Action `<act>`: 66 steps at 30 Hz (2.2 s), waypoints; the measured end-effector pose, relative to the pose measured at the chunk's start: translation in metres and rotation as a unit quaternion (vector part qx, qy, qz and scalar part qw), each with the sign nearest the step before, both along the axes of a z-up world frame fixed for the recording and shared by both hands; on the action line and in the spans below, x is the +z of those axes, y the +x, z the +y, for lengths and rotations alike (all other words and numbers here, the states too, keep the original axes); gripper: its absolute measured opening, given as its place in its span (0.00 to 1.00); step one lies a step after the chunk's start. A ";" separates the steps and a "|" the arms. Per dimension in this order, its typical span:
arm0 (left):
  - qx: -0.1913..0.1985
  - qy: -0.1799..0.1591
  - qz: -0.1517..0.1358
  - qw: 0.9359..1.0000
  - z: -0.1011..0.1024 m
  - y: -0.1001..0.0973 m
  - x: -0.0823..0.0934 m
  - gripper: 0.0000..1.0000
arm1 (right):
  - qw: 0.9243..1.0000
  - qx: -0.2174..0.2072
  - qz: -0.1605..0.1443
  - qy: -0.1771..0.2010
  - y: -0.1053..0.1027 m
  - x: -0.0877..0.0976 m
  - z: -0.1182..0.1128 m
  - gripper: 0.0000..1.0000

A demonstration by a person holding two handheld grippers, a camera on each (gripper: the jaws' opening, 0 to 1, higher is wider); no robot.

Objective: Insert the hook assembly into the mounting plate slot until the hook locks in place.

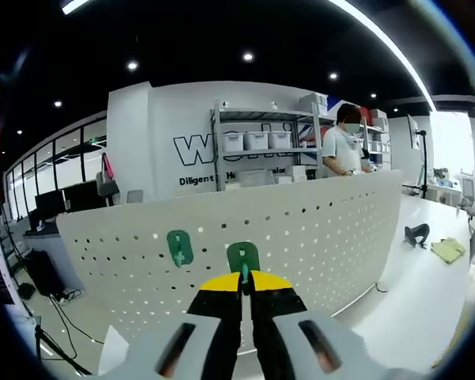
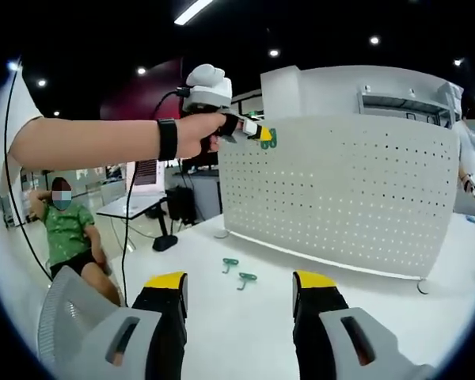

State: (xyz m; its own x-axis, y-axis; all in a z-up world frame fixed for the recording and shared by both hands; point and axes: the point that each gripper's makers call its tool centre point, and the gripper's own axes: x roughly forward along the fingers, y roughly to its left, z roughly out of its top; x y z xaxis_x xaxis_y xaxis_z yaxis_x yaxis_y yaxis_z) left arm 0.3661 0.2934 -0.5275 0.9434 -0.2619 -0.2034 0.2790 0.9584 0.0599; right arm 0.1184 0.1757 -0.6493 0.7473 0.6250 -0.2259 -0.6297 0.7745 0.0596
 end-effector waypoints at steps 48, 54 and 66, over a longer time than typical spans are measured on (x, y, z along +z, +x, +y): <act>0.049 0.028 0.002 0.998 0.006 0.046 0.002 0.02 | 1.000 -0.018 0.008 0.014 0.010 -0.002 -0.018 0.53; 0.056 0.009 0.008 0.998 0.005 0.049 -0.001 0.02 | 1.000 -0.024 0.010 0.015 0.010 -0.003 -0.022 0.53; 0.081 0.008 0.015 0.997 0.004 0.051 0.000 0.03 | 0.999 -0.023 0.017 0.019 0.009 -0.007 -0.018 0.52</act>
State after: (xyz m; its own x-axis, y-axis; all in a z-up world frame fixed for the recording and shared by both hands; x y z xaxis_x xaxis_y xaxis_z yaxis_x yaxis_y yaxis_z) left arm 0.4173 0.2974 -0.5274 0.9664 -0.1033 -0.2353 0.1230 0.9899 0.0704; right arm 0.1276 0.1579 -0.6567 0.7682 0.5983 -0.2281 -0.5904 0.7997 0.1093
